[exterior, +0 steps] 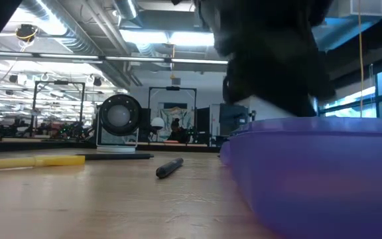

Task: Pick & place school supplies into a supply box
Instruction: Put the black pen into the purple supply box

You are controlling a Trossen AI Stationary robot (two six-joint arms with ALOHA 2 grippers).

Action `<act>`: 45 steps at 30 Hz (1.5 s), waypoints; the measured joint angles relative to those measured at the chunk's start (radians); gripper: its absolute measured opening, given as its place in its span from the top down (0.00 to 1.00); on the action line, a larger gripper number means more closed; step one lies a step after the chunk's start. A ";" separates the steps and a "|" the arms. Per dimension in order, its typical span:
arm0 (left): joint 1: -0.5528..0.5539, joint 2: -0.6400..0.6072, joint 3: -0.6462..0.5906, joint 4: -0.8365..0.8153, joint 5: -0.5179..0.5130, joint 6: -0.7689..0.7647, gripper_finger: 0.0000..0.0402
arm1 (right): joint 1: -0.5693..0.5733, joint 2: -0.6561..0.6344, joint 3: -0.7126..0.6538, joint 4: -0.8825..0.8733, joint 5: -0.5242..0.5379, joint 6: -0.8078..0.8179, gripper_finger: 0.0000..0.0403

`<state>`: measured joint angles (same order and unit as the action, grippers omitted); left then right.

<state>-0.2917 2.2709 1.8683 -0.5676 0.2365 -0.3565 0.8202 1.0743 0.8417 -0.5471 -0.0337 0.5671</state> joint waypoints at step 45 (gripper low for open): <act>0.021 -0.230 0.000 -0.158 -0.161 0.288 0.77 | 0.193 0.430 -0.001 0.038 0.220 0.318 0.43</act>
<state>-0.2707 2.0411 1.8683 -0.7251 0.0757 -0.0685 1.0131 1.5043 0.8410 -0.5095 0.1867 0.8852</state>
